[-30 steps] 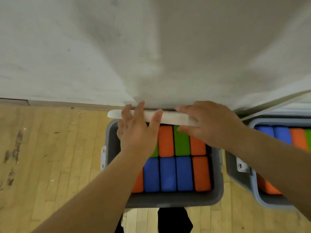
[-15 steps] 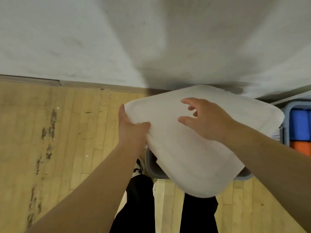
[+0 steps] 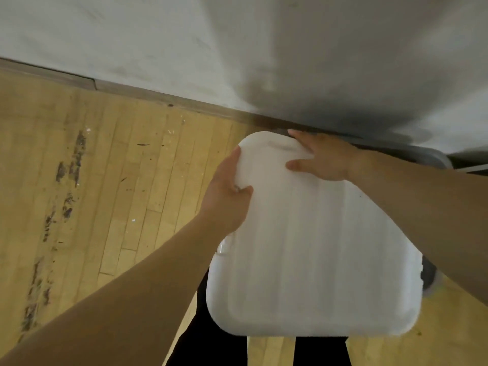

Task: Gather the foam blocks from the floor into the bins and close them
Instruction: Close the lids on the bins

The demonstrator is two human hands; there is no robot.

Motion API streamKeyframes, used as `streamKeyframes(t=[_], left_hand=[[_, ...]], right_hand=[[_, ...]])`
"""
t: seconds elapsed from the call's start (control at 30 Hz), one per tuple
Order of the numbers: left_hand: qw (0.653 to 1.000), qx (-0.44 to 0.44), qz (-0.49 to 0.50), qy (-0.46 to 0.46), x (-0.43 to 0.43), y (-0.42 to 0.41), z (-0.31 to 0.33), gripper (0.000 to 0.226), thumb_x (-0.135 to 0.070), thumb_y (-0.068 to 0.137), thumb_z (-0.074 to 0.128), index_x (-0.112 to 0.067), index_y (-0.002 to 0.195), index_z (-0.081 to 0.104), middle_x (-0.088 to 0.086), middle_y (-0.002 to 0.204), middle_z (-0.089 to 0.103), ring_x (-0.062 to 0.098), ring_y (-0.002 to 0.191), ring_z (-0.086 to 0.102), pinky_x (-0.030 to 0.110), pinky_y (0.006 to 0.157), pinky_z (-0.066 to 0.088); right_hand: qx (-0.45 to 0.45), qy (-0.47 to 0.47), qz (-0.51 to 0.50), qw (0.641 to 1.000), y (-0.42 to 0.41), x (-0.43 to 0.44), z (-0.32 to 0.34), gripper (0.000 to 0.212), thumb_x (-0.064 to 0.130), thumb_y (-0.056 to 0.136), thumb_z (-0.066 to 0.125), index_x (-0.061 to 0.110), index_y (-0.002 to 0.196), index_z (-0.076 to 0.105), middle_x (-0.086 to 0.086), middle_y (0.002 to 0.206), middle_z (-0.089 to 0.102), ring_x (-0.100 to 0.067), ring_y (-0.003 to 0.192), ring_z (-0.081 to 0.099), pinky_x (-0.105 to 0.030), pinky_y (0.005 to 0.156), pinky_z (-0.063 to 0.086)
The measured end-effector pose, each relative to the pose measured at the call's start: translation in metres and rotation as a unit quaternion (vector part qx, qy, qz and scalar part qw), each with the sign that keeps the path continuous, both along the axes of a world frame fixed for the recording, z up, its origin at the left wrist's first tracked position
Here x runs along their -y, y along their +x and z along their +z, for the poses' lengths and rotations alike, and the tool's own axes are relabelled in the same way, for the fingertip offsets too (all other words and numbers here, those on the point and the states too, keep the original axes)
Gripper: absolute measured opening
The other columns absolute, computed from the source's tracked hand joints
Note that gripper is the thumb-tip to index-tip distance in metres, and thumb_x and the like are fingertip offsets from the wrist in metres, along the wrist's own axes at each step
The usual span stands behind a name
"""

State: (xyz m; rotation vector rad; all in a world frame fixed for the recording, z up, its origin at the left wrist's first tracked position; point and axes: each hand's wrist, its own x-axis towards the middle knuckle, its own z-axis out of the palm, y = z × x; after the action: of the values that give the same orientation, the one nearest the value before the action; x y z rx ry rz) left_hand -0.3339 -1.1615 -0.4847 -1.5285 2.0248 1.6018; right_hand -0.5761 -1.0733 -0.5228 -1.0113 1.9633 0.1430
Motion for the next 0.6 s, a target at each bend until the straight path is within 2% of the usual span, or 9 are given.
streamKeyframes(t=[0.1, 0.17, 0.23, 0.27, 0.3, 0.37, 0.43, 0.47, 0.6], left_hand=[[1.000, 0.018, -0.003, 0.005, -0.008, -0.003, -0.025, 0.074, -0.021, 0.105, 0.054, -0.054, 0.158, 0.015, -0.016, 0.154, 0.042, 0.014, 0.129, 0.052, 0.038, 0.109, 0.048], [1.000, 0.029, -0.001, -0.002, -0.009, -0.011, -0.042, 0.067, -0.025, 0.108, 0.046, -0.057, 0.157, 0.012, -0.018, 0.141, 0.050, 0.011, 0.110, 0.062, 0.032, 0.095, 0.054], [0.999, 0.051, -0.006, -0.013, -0.012, -0.026, -0.056, 0.060, -0.030, 0.111, 0.037, -0.051, 0.160, 0.011, -0.017, 0.124, 0.053, 0.002, 0.086, 0.059, 0.023, 0.078, 0.051], [0.998, 0.058, -0.007, -0.013, -0.015, -0.033, -0.065, 0.057, -0.032, 0.111, 0.035, -0.050, 0.160, 0.011, -0.014, 0.120, 0.057, 0.001, 0.083, 0.057, 0.022, 0.074, 0.049], [0.998, 0.061, -0.006, -0.017, -0.017, -0.039, -0.073, 0.056, -0.034, 0.111, 0.033, -0.051, 0.159, 0.011, -0.010, 0.121, 0.061, 0.004, 0.085, 0.060, 0.023, 0.074, 0.051], [0.998, 0.057, 0.008, -0.032, -0.022, -0.049, -0.089, 0.054, -0.036, 0.111, 0.031, -0.056, 0.157, 0.011, -0.006, 0.138, 0.059, 0.016, 0.107, 0.065, 0.037, 0.091, 0.057], [0.997, 0.059, 0.033, -0.033, -0.022, -0.056, -0.097, 0.054, -0.035, 0.110, 0.032, -0.056, 0.156, 0.013, -0.013, 0.154, 0.046, 0.020, 0.129, 0.057, 0.046, 0.108, 0.050], [0.997, 0.061, 0.042, -0.032, -0.021, -0.059, -0.100, 0.054, -0.034, 0.110, 0.033, -0.057, 0.156, 0.014, -0.015, 0.156, 0.045, 0.020, 0.132, 0.055, 0.046, 0.111, 0.048], [0.995, 0.086, -0.009, -0.048, -0.012, -0.055, -0.104, 0.057, -0.045, 0.106, 0.037, -0.067, 0.150, 0.008, -0.004, 0.129, 0.062, 0.027, 0.110, 0.064, 0.052, 0.100, 0.054]], right_hand=[[-0.086, -0.009, 0.027, 0.996, -0.007, -0.003, -0.001, 0.091, 0.089, 0.080, 0.037, 0.053, 0.158, 0.009, -0.015, 0.154, 0.041, -0.040, 0.142, 0.037, -0.051, 0.117, 0.032], [-0.147, -0.037, 0.044, 0.987, -0.015, -0.002, 0.003, 0.081, 0.083, 0.088, 0.035, 0.051, 0.158, 0.013, -0.019, 0.147, 0.046, -0.042, 0.138, 0.040, -0.052, 0.115, 0.034], [-0.172, -0.042, 0.046, 0.983, -0.023, -0.003, 0.001, 0.075, 0.078, 0.092, 0.036, 0.048, 0.159, 0.019, -0.019, 0.143, 0.047, -0.042, 0.137, 0.040, -0.053, 0.114, 0.034], [-0.179, -0.034, 0.039, 0.983, -0.027, -0.006, -0.003, 0.075, 0.077, 0.093, 0.037, 0.046, 0.159, 0.020, -0.020, 0.145, 0.045, -0.042, 0.137, 0.038, -0.054, 0.114, 0.033], [-0.194, -0.023, 0.031, 0.980, -0.030, -0.009, -0.009, 0.077, 0.076, 0.093, 0.038, 0.044, 0.160, 0.019, -0.020, 0.148, 0.040, -0.042, 0.139, 0.035, -0.055, 0.115, 0.031], [-0.235, -0.010, 0.015, 0.972, -0.027, -0.017, -0.019, 0.086, 0.078, 0.090, 0.042, 0.042, 0.161, 0.010, -0.020, 0.160, 0.023, -0.044, 0.145, 0.023, -0.058, 0.119, 0.024], [-0.221, 0.005, -0.002, 0.975, -0.007, -0.029, -0.024, 0.101, 0.083, 0.085, 0.047, 0.045, 0.159, -0.011, -0.014, 0.168, -0.005, -0.046, 0.153, 0.004, -0.065, 0.120, 0.013], [-0.195, 0.015, -0.003, 0.981, 0.009, -0.039, -0.027, 0.108, 0.086, 0.081, 0.048, 0.048, 0.155, -0.020, -0.010, 0.168, -0.019, -0.047, 0.154, -0.006, -0.068, 0.119, 0.008], [-0.090, 0.074, -0.004, 0.993, 0.070, -0.088, -0.044, 0.127, 0.091, 0.071, 0.056, 0.051, 0.143, -0.042, -0.002, 0.154, -0.052, -0.047, 0.146, -0.035, -0.077, 0.116, 0.008]])
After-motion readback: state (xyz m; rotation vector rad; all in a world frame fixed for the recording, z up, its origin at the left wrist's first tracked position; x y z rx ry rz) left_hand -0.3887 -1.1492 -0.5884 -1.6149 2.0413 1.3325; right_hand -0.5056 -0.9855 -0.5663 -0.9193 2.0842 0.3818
